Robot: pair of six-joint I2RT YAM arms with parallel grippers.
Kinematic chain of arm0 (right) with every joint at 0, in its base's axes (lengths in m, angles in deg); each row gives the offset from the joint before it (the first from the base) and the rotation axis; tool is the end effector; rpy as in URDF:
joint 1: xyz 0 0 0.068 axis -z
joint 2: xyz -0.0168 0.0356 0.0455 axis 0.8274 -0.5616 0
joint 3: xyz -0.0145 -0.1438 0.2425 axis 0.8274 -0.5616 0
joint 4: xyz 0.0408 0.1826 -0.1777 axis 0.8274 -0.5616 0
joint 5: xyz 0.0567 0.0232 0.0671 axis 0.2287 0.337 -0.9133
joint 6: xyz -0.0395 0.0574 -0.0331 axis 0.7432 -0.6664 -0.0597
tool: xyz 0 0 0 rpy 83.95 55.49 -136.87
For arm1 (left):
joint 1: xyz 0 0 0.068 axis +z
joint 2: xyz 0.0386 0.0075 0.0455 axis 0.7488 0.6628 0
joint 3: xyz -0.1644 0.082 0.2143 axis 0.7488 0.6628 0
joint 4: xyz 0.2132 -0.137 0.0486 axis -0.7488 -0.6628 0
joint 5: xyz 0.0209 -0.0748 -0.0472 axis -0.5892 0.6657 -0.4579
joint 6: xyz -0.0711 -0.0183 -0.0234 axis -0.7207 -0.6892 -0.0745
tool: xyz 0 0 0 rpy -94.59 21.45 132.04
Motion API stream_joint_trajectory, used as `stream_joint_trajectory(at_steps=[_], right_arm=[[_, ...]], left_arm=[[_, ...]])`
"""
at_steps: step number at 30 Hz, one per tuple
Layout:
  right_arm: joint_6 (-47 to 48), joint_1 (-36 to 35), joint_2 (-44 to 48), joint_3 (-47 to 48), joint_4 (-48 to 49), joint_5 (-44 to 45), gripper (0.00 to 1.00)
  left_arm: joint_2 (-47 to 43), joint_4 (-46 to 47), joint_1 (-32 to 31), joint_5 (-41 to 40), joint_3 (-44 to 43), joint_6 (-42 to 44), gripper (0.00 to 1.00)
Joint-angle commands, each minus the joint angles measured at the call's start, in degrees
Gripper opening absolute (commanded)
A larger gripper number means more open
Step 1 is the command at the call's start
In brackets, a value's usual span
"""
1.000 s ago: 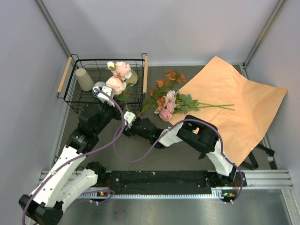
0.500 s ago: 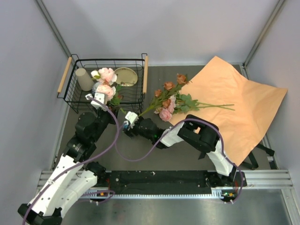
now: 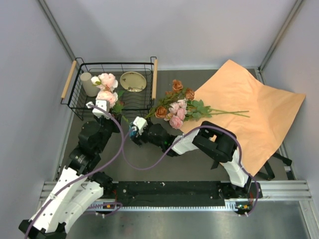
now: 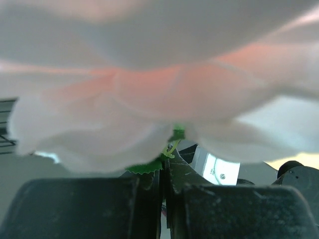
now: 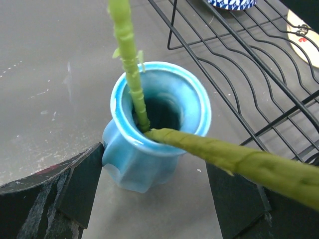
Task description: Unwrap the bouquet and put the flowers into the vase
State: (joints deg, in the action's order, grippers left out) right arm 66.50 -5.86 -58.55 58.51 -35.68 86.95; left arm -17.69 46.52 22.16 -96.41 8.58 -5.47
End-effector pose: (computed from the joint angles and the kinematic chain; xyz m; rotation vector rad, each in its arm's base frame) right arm 0.2287 0.4116 0.1424 -0.9821 1.5227 0.5859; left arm 0.1517 -0.0608 0.3354 0.0762 1.7014 -0.3253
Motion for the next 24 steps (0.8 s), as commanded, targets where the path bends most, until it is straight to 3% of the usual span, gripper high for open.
stream_joint_trajectory(at_steps=[1,24], right_arm=[[-0.3,1.0,3.9,1.7,3.2,-0.9,0.82],[-1.7,1.4,1.8,3.6,7.9,-7.8,0.77]], left_arm=[[-1.7,-3.6,0.0,-2.1,0.7,-1.4,0.0],[-5.2,-8.9,0.0,-11.1,2.7,-11.5,0.0]])
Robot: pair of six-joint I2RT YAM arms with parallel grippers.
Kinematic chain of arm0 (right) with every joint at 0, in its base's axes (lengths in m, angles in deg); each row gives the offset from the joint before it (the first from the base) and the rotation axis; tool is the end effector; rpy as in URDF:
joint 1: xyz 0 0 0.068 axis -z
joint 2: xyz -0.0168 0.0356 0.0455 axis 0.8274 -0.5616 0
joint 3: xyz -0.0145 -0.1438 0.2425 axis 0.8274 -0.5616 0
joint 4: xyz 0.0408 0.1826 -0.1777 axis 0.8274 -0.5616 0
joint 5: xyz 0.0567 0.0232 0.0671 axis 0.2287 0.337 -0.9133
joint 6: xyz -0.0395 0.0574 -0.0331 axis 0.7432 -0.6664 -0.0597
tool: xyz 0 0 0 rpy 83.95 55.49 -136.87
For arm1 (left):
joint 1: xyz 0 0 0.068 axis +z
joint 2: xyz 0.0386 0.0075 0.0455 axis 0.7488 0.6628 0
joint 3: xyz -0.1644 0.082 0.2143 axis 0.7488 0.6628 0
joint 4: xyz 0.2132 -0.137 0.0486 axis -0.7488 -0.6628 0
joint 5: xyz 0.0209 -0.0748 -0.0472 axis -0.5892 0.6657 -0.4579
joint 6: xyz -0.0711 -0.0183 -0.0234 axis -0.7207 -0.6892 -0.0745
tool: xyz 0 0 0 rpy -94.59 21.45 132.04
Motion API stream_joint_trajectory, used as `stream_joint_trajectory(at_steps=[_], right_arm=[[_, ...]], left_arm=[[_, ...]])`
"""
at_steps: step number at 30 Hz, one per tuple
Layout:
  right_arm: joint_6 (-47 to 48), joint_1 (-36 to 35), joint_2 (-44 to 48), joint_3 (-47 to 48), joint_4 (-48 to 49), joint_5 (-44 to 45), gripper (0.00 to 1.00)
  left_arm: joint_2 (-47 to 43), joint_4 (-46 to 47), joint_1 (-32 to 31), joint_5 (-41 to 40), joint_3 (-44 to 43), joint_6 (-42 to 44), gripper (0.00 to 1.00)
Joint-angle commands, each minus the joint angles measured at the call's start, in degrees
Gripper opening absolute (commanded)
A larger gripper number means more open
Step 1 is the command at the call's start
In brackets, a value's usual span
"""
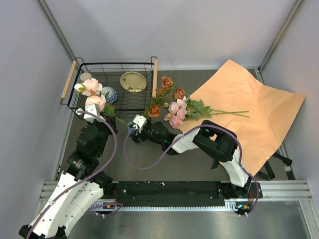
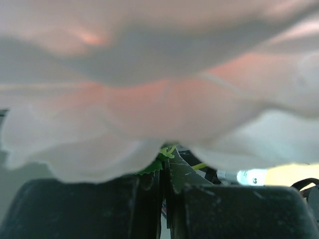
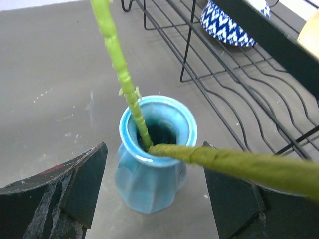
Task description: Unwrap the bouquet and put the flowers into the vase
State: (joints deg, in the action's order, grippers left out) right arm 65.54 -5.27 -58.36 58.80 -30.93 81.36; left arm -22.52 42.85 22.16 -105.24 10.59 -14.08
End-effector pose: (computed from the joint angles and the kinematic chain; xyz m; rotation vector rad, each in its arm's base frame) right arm 0.2287 0.4150 0.1568 -0.9777 1.4316 0.7024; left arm 0.1385 -0.0434 0.3255 -0.1647 1.7025 -0.3024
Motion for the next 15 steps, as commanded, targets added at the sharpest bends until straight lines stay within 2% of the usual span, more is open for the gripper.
stream_joint_trajectory(at_steps=[1,8,15], right_arm=[[-0.7,0.8,1.3,3.7,2.8,-2.9,0.76],[-0.3,0.9,-0.5,6.3,1.6,-2.7,0.71],[-0.5,1.0,-0.1,5.2,2.1,-2.3,0.71]], left_arm=[[-0.5,-5.2,0.0,-2.8,0.9,-3.5,0.0],[0.2,-4.9,0.0,-1.4,1.7,-11.8,0.0],[0.6,-6.0,0.0,-3.2,0.9,-10.2,0.0]])
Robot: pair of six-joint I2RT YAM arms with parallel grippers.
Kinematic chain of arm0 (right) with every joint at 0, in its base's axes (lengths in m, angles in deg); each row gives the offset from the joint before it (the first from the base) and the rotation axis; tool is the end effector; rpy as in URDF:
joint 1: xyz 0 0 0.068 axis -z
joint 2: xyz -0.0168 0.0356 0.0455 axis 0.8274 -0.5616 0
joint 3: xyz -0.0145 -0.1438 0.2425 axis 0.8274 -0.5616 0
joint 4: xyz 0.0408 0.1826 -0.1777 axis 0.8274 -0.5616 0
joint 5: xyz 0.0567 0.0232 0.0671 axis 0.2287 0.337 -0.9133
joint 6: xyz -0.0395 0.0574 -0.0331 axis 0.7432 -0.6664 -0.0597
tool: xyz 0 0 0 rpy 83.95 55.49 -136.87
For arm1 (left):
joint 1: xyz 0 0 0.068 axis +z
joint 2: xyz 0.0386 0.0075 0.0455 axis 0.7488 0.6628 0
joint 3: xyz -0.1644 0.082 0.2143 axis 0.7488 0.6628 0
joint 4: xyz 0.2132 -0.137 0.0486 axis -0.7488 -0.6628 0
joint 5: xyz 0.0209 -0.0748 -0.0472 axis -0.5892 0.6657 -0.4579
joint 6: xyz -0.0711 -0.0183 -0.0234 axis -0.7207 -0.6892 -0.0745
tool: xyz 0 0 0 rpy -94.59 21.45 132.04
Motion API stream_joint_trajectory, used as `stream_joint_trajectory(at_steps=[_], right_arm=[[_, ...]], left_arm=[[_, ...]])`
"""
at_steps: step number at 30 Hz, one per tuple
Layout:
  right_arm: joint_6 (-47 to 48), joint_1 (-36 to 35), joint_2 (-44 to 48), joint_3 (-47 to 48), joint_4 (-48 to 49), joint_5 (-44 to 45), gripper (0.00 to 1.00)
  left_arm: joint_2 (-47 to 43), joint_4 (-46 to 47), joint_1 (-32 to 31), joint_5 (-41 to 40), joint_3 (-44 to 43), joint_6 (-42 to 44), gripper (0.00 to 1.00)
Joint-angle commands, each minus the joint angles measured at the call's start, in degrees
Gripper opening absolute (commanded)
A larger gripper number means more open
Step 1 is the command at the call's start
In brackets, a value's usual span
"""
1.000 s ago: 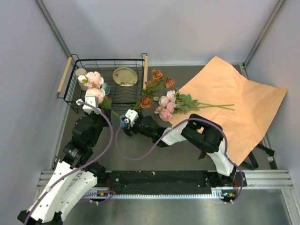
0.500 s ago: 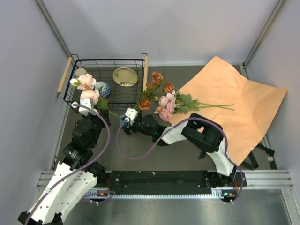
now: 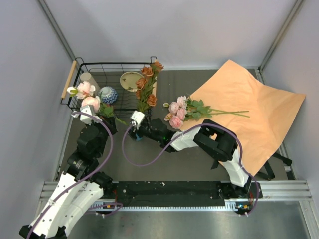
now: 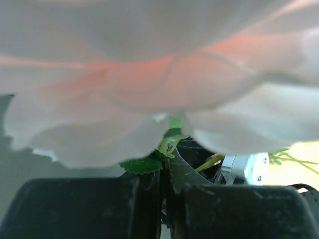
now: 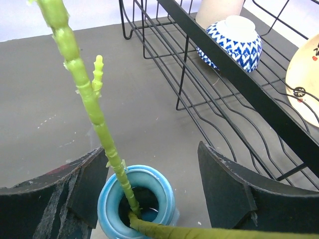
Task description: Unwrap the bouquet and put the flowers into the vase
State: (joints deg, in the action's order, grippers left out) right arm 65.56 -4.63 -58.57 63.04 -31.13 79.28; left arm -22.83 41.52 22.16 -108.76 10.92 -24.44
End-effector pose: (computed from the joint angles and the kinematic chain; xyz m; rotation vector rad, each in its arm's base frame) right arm 0.2379 0.4253 0.1784 -0.9576 1.3665 0.7416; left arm 0.1378 -0.0389 0.3212 -0.3609 1.6960 -0.3737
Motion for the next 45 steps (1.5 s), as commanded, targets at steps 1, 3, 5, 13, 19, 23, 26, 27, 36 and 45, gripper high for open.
stream_joint_trajectory(at_steps=[1,3,5,13,19,23,26,27,36,45], right_arm=[[-0.5,0.4,0.3,0.3,2.5,0.0,0.74],[-0.6,0.4,0.5,-0.5,3.1,0.3,0.76],[-0.7,0.4,0.8,-1.1,3.7,0.4,0.76],[-1.2,0.5,2.1,-4.4,5.5,2.0,0.82],[-2.9,1.1,2.4,-4.5,5.3,1.8,0.83],[-1.8,1.1,2.3,-3.1,3.0,0.9,0.82],[-1.7,1.1,2.5,-2.8,2.8,0.3,0.82],[-1.7,1.1,2.5,-3.0,3.0,0.3,0.82],[-1.9,1.1,3.3,-3.9,1.9,0.9,0.87],[-5.5,1.1,13.8,-8.7,-7.8,3.3,0.99]], left_arm=[[1.0,-4.7,0.0,0.8,0.4,0.6,0.0],[1.0,-4.5,0.0,2.0,0.2,1.0,0.0],[1.1,-3.7,0.0,3.6,0.4,2.2,0.0],[1.9,-2.9,0.0,7.5,0.3,4.5,0.12],[2.4,-2.7,0.0,7.5,0.2,4.9,0.23],[2.6,-2.8,0.0,6.7,-0.1,5.4,0.3],[2.7,-3.3,0.0,6.8,-0.4,5.7,0.41],[2.7,-3.3,0.0,7.0,-0.4,6.0,0.42],[1.0,-3.3,0.0,8.1,0.1,7.2,0.58],[-3.5,-5.8,0.0,9.9,-0.6,8.6,0.68]])
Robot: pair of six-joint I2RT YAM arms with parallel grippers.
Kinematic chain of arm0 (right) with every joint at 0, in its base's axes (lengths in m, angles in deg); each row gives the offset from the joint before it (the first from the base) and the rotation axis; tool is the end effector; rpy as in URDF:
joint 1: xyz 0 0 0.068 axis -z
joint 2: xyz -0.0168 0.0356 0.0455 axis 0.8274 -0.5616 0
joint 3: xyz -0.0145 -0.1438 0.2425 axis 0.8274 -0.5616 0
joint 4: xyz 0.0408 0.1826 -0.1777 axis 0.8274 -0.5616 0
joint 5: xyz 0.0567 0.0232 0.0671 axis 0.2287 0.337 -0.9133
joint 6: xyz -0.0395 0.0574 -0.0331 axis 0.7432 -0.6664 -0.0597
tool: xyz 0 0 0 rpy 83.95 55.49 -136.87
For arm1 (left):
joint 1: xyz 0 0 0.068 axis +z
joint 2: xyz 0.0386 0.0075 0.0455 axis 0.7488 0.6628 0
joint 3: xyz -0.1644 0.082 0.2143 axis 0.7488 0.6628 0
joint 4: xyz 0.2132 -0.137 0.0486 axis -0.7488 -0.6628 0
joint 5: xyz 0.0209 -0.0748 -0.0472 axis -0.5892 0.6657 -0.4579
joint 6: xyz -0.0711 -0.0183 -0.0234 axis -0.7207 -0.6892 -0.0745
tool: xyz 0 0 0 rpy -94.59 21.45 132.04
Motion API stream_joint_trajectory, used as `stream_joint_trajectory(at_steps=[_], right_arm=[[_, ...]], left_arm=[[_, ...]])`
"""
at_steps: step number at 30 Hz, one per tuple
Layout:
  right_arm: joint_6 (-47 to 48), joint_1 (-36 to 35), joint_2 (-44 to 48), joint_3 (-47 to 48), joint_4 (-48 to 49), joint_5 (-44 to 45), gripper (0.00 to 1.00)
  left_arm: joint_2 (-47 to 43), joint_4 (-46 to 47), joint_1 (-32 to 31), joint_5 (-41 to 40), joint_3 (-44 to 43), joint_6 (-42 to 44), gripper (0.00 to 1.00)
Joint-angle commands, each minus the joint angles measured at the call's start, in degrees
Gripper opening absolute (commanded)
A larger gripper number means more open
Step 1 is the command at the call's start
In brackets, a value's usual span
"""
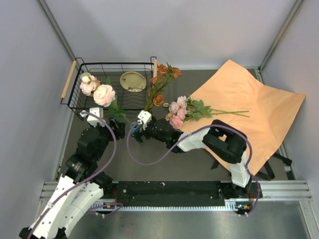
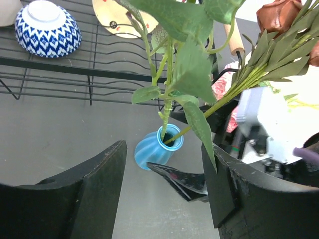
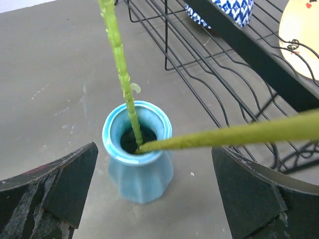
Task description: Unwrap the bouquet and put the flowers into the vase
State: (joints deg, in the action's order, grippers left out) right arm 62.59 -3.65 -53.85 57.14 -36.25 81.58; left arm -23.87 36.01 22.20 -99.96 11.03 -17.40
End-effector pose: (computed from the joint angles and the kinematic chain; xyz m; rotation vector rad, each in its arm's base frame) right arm 0.2349 0.3985 0.1701 -0.9415 1.5097 0.7030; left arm 0.1310 -0.0460 0.3092 -0.1353 1.8165 -0.3807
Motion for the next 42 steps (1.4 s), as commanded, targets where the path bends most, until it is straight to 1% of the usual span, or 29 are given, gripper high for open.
stream_joint_trajectory(at_steps=[1,3,4,5,6,9,10,11,13,14,15,16,18,19,20,21,23,26,27,29,30,31,32,33,34,35,36,38,42], right_arm=[[-3.0,0.2,10.8,-3.6,-4.1,1.5,0.99],[-3.7,0.2,15.9,-5.7,-7.5,3.2,0.99],[-4.0,0.2,17.6,-6.2,-12.3,5.3,0.99],[-6.1,0.2,19.3,-7.8,-13.6,6.0,0.99],[-6.9,0.2,24.0,-9.2,-14.4,6.3,0.99],[-6.4,0.2,31.0,-11.2,-23.6,7.3,0.99],[-5.1,0.2,34.6,-10.3,-27.3,11.5,0.99],[-4.7,0.5,35.9,-9.7,-35.0,14.1,0.99],[-4.7,3.3,40.1,-10.1,-40.3,19.3,0.99],[-5.1,5.1,41.5,-11.0,-42.4,20.2,0.98],[-8.9,8.2,43.2,-12.3,-42.7,19.9,0.97],[-11.3,14.9,44.8,-15.2,-42.6,17.1,0.95],[-18.8,22.7,49.1,-17.7,-42.4,13.2,0.88],[-21.0,29.1,50.0,-19.5,-42.3,12.5,0.85],[-23.0,31.8,50.2,-19.9,-42.3,12.9,0.76],[-26.1,33.9,49.6,-19.9,-43.5,13.4,0.73],[-27.4,39.9,46.8,-18.2,-44.9,14.0,0.69],[-34.0,45.7,39.9,-12.6,-51.3,18.3,0.68],[-38.1,47.2,36.8,-11.4,-52.5,18.1,0.68],[-42.3,49.9,34.5,-10.1,-51.1,12.2,0.68],[-47.7,52.4,33.7,-10.2,-50.3,10.1,0.67],[-50.5,54.0,31.8,-10.5,-48.5,5.7,0.64],[-53.4,55.1,31.0,-10.7,-48.3,4.0,0.54],[-56.4,56.7,30.3,-10.8,-48.1,3.3,0.52],[-61.7,57.2,29.0,-12.0,-47.8,2.2,0.5],[-63.7,57.4,28.6,-12.6,-44.7,1.8,0.46],[-67.0,57.5,28.4,-13.2,-43.5,2.1,0.45],[-69.6,57.5,27.2,-14.4,-42.4,2.6,0.41],[-76.2,57.5,26.0,-16.0,-41.6,3.4,0.41]], left_arm=[[-3.0,-1.3,0.0,1.1,-0.9,1.6,0.68],[-4.3,-2.3,-0.1,1.3,-2.0,2.0,0.68],[-4.6,-3.2,-0.1,1.7,-2.4,2.2,0.69],[-5.4,-3.5,0.0,2.1,-2.9,2.4,0.69],[-5.7,-3.8,0.0,2.7,-3.7,3.0,0.69],[-7.3,-3.6,-0.1,6.6,-4.6,4.1,0.69],[-7.7,-3.3,-0.1,7.8,-4.9,4.4,0.7],[-8.0,-2.9,-0.1,10.3,-5.1,4.8,0.7],[-8.1,-2.8,0.0,12.0,-6.3,4.8,0.7],[-8.2,-2.7,0.0,13.7,-7.2,4.6,0.7],[-8.3,-2.3,-0.1,14.3,-7.6,4.7,0.7],[-8.2,-2.1,-0.1,14.5,-8.0,4.7,0.7],[-8.2,-1.5,-0.1,17.4,-9.2,4.9,0.7],[-8.3,-1.5,-0.1,17.7,-9.7,4.9,0.7],[-8.2,-1.4,0.0,17.9,-10.1,5.2,0.7],[-8.2,-1.5,-0.1,18.4,-10.9,5.3,0.7],[-7.9,-1.3,-0.1,19.0,-11.5,5.6,0.71],[-7.3,-1.0,-0.1,20.5,-11.9,5.9,0.71],[-6.9,-1.1,0.0,20.9,-12.0,6.0,0.71],[-5.8,-1.1,-0.1,22.8,-12.3,6.4,0.71],[-5.5,-1.0,0.0,23.7,-12.3,6.5,0.71],[-5.1,-1.0,-0.1,25.0,-12.3,6.7,0.71],[-4.4,-1.0,0.0,25.8,-12.4,6.8,0.71],[-4.1,-1.1,-0.1,26.4,-12.4,6.9,0.7],[-3.6,-1.0,-0.1,26.9,-12.4,6.9,0.7],[-3.3,-1.0,-0.1,27.8,-12.3,6.9,0.7],[-3.0,-0.7,-0.1,28.0,-12.1,6.9,0.7],[-2.7,-0.6,0.0,28.5,-11.9,7.0,0.7],[-2.2,-0.6,-0.1,28.8,-12.2,7.5,0.69]])
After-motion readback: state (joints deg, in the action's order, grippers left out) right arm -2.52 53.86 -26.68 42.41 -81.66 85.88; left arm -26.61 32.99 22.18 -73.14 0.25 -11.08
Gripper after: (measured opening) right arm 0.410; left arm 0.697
